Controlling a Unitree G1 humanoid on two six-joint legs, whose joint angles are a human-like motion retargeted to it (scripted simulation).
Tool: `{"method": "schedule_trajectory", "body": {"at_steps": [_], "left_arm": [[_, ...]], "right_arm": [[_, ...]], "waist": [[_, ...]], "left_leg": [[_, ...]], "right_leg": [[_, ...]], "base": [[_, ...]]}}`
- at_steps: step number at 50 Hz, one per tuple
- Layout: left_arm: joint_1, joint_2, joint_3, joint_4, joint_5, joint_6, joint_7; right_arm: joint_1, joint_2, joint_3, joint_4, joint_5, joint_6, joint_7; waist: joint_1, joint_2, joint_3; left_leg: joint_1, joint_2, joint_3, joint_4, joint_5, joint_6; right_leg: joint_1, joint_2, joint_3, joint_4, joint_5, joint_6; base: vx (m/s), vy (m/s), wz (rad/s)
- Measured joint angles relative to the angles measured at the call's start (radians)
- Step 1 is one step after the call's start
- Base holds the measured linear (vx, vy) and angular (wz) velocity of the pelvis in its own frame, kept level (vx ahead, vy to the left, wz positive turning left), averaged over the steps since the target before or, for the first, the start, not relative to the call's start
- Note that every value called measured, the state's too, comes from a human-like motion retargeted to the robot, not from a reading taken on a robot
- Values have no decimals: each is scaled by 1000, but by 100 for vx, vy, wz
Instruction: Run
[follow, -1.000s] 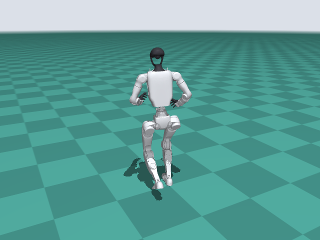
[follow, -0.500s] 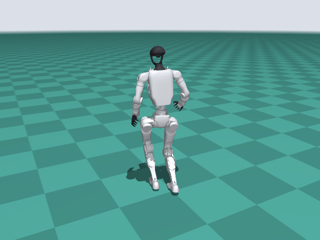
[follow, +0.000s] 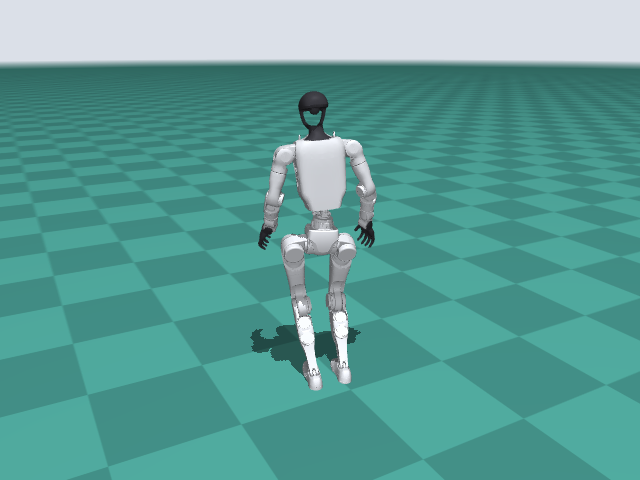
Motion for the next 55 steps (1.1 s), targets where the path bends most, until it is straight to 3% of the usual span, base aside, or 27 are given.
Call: {"method": "schedule_trajectory", "body": {"at_steps": [7,12,17,21,30,33,38,40,42,46,51,55], "left_arm": [[22,12,39,-124,-41,-30,-2],[63,42,63,-340,-77,-46,-19],[150,85,70,-580,-113,-71,-36],[200,99,48,-705,-136,-90,-51],[103,144,-57,-763,-57,-84,-43],[39,151,-83,-796,-33,-78,-26],[30,152,-78,-924,-28,-97,-32],[36,157,-75,-970,-26,-109,-41],[37,159,-78,-1000,-24,-106,-49],[38,162,-78,-1033,-23,-89,-70],[24,144,-69,-1003,17,-63,-67],[2,125,-65,-973,25,-62,-64]], "right_arm": [[-62,-27,-22,-91,-3,-10,-61],[-78,-74,-68,-264,7,-27,-122],[-40,-105,-111,-460,35,-53,-158],[-9,-125,-115,-580,37,-82,-153],[-23,-120,-43,-769,7,-67,-74],[-8,-134,-15,-832,35,-66,-39],[37,-162,17,-940,71,-87,3],[48,-169,21,-967,79,-96,13],[52,-175,20,-986,82,-102,15],[32,-188,12,-1017,69,-104,-15],[-65,-203,15,-968,-13,-74,-47],[-137,-200,21,-926,-4,-59,-56]], "waist": [[53,48,42],[95,59,69],[111,46,71],[102,33,82],[54,-18,145],[36,0,133],[0,32,73],[1,46,50],[15,61,39],[54,71,37],[98,73,84],[121,82,123]], "left_leg": [[-86,119,2,275,-11,-35],[-162,167,12,382,-8,-16],[-174,107,-1,322,67,-32],[-170,36,-3,310,104,-28],[-191,-96,17,445,-108,98],[-172,-86,6,379,-61,88],[-168,-26,2,230,232,-57],[-199,7,5,238,301,-103],[-223,46,11,299,313,-113],[-234,111,20,457,225,-71],[-228,158,9,621,-23,1],[-203,176,16,559,-29,8]], "right_leg": [[71,107,-27,-55,-26,-43],[103,143,-18,-72,-20,-50],[109,119,21,-37,79,12],[75,68,44,125,141,53],[-44,-51,88,638,191,68],[-75,-47,73,602,197,45],[-93,-21,22,333,243,49],[-98,1,8,241,258,58],[-88,28,2,184,261,59],[-41,70,3,149,191,32],[8,101,-5,213,-108,-66],[57,102,-23,142,-88,-76]], "base": [[8,-5,-10],[12,-1,-2],[11,3,5],[3,2,4],[0,0,0],[4,1,9],[2,-3,33],[-4,-5,30],[-6,-5,20],[-6,-5,7],[-1,-1,-1],[3,0,1]]}}
